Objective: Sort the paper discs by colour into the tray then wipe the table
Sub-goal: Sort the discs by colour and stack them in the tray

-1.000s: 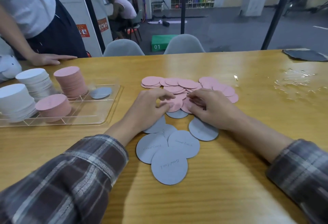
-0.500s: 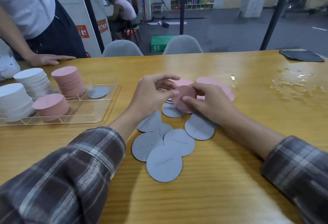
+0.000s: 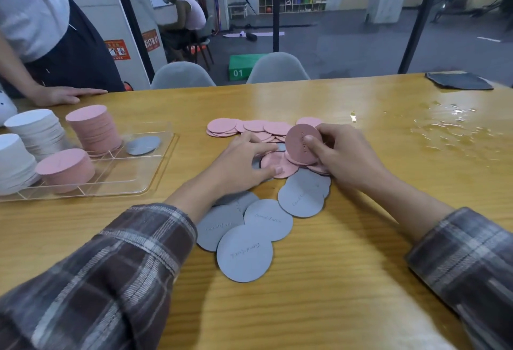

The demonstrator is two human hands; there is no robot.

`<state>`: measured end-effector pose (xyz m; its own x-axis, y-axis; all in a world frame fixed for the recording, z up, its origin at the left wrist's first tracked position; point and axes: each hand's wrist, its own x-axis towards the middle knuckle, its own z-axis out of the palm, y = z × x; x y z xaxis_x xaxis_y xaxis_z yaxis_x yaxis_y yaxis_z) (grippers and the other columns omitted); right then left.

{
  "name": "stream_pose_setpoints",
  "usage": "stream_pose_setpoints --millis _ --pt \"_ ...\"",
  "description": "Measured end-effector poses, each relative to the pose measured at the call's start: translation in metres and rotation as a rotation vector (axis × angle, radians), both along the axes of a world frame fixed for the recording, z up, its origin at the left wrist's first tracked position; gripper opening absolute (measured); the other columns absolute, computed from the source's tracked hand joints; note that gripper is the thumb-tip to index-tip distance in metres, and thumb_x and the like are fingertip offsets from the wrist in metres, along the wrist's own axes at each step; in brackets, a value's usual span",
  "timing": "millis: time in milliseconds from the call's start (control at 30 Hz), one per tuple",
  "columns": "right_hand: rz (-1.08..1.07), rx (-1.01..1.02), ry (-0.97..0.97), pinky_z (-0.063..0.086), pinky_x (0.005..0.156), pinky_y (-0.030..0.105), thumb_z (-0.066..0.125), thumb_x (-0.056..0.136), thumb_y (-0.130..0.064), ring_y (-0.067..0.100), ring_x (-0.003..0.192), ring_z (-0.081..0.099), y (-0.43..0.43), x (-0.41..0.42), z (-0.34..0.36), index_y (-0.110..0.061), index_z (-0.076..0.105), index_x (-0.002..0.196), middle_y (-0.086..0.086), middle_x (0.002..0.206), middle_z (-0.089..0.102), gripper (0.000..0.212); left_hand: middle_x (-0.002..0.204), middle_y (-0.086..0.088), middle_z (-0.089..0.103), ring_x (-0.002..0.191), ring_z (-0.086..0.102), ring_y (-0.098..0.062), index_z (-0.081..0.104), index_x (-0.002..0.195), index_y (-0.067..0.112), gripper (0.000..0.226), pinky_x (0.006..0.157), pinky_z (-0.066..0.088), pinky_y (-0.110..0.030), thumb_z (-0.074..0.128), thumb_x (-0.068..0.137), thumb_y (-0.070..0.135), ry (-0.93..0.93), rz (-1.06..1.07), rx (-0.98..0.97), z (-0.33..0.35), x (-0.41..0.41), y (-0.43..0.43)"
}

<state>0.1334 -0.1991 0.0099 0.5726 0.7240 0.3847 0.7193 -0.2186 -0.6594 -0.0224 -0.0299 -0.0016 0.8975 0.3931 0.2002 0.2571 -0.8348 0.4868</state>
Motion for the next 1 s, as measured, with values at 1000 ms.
stream_pose_setpoints --millis 1000 --pt "0.207 0.008 0.222 0.057 0.052 0.039 0.062 0.101 -0.022 0.020 0.064 0.073 0.006 -0.021 0.005 -0.016 0.065 0.104 -0.003 0.072 0.072 0.007 0.080 -0.003 0.077 0.070 0.073 -0.017 0.070 0.092 0.012 0.017 0.077 0.059 -0.035 0.084 0.087 0.020 -0.435 0.183 -0.489 0.006 -0.002 -0.016"
